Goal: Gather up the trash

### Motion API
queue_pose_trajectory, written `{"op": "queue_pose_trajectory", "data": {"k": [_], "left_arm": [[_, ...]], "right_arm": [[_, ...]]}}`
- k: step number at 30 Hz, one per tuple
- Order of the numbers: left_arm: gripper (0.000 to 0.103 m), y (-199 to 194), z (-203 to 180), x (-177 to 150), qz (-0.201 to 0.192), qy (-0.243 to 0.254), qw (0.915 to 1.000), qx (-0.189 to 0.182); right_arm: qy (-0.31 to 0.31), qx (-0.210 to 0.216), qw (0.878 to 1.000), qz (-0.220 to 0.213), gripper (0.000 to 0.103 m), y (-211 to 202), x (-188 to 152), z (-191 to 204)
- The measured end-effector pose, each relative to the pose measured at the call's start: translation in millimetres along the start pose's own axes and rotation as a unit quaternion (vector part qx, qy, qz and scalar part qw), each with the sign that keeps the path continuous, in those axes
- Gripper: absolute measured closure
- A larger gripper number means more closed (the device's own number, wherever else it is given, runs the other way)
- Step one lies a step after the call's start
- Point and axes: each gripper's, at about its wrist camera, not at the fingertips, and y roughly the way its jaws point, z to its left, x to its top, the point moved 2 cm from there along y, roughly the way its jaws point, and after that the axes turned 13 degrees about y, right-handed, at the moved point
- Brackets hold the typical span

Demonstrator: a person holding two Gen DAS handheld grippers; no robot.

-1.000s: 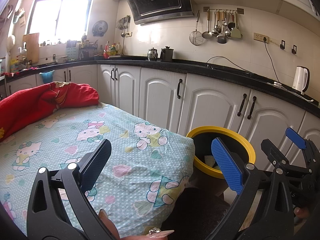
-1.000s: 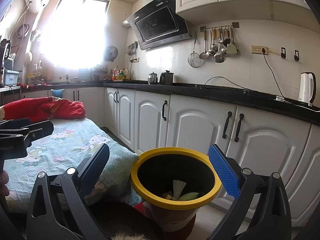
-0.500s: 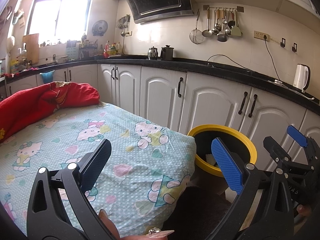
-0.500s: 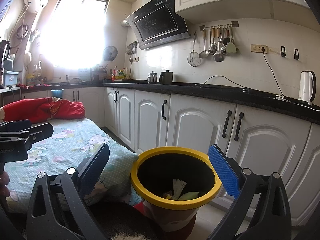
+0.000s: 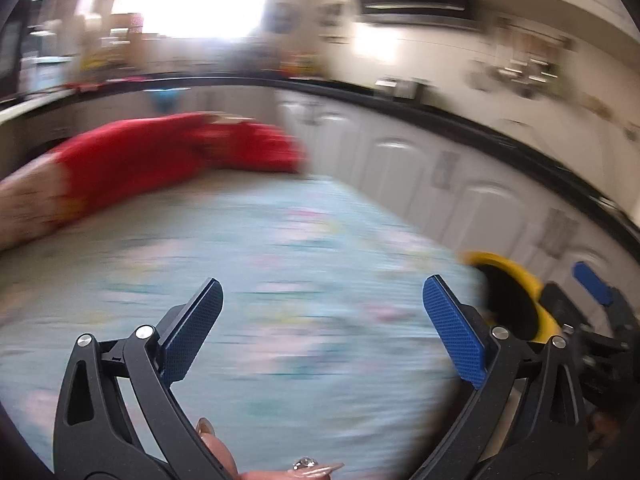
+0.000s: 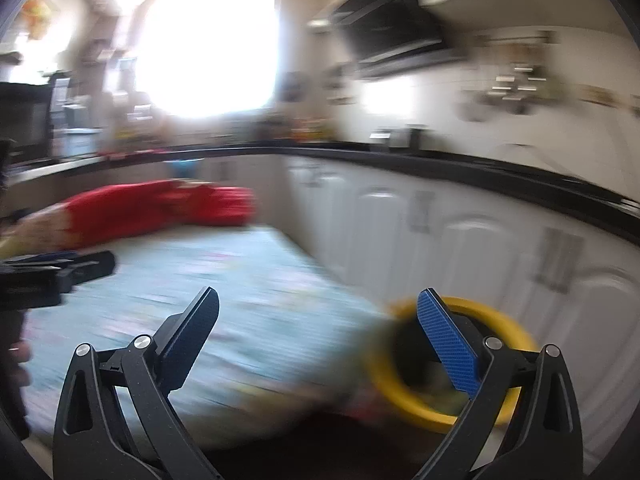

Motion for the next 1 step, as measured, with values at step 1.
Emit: {"op": "queue_pose_trajectory", "data": {"k": [1], "left_arm": [[0.011,-5.4,37.5,-6.1,0.009,-0.016,0.9988,0.045]], "right_arm": [[-0.001,0.03,0.999,0.019,0.006,13.4,-0.1,26.5]]}}
